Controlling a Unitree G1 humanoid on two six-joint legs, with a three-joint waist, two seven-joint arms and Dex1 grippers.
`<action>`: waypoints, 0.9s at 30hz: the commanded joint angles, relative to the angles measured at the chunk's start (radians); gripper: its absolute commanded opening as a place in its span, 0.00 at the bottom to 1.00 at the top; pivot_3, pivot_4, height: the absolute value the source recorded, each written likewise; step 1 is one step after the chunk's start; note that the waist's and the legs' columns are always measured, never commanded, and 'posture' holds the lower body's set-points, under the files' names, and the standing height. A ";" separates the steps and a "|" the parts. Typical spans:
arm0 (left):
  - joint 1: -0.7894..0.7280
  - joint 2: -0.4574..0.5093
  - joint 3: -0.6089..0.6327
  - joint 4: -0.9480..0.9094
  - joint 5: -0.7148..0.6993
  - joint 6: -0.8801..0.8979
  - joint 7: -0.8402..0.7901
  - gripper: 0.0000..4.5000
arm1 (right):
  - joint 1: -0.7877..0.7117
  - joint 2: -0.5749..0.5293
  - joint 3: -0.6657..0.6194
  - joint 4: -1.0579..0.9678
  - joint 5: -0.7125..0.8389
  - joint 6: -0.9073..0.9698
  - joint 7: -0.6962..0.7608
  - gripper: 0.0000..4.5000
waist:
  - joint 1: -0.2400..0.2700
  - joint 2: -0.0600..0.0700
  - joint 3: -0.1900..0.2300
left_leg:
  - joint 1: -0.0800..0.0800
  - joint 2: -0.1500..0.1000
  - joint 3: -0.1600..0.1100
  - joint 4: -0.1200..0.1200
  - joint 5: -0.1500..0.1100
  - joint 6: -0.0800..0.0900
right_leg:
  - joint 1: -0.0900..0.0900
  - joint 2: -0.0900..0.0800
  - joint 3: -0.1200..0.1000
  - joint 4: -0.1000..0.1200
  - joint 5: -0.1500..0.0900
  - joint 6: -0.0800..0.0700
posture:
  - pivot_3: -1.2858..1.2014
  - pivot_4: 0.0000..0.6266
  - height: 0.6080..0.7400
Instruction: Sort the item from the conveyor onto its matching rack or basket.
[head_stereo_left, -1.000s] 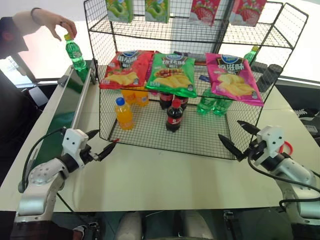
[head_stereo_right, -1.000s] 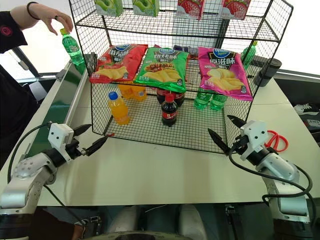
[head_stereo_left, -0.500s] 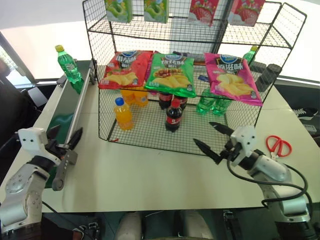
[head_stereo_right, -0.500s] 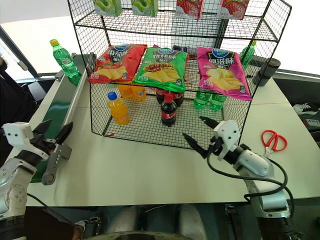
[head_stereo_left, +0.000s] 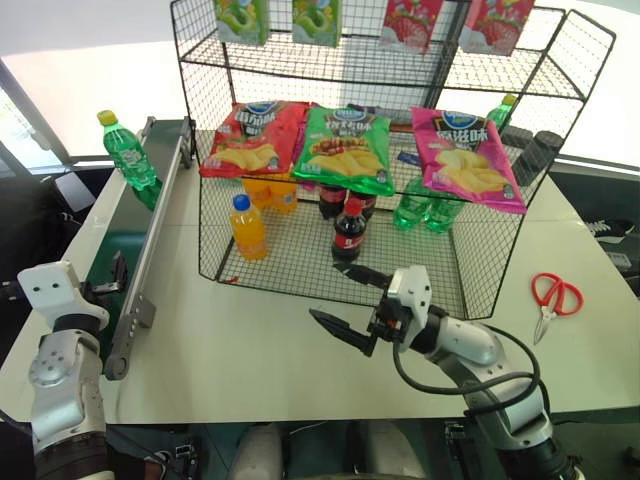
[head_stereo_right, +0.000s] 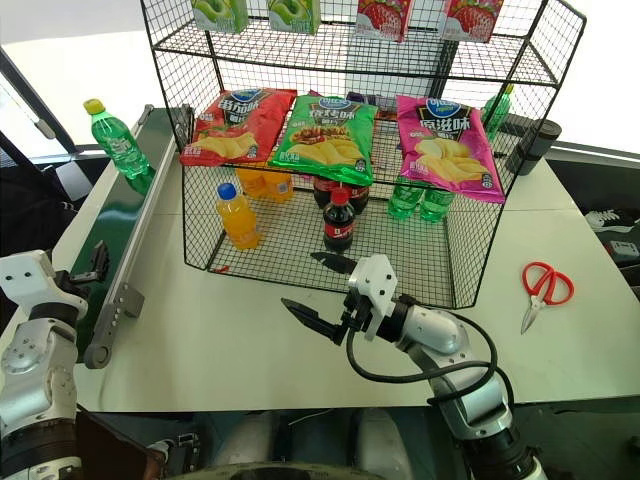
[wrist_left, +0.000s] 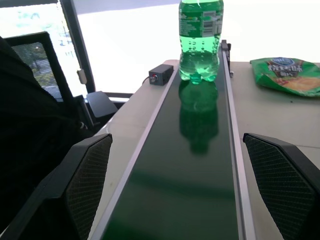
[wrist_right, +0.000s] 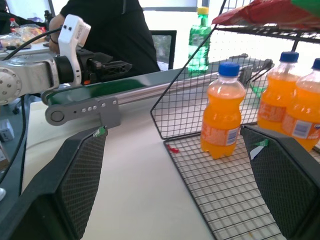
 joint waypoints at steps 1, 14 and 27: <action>-0.012 -0.015 -0.001 0.001 0.016 -0.049 0.027 1.00 | -0.004 0.004 -0.003 0.002 0.013 -0.025 0.026 0.99 | -0.001 0.000 0.000 | 0.000 0.000 0.000 0.000 0.000 0.000 | 0.000 0.000 0.000 0.000 0.000 0.000 | 0.52 0.24 1.00; -0.031 -0.046 0.003 0.031 0.022 -0.081 0.073 1.00 | -0.028 0.004 -0.001 0.013 0.021 -0.018 0.074 0.99 | -0.003 0.000 0.000 | 0.000 0.000 0.000 -0.001 0.000 0.000 | -0.001 -0.002 0.000 0.000 0.000 0.000 | 0.52 0.24 1.00; -0.058 -0.039 0.001 0.061 0.019 -0.103 0.081 1.00 | -0.081 0.020 0.013 0.023 0.029 0.002 0.089 0.99 | -0.004 0.000 0.000 | -0.001 -0.001 0.000 -0.001 0.000 0.000 | -0.002 -0.003 0.000 -0.001 0.000 0.000 | 0.52 0.24 1.00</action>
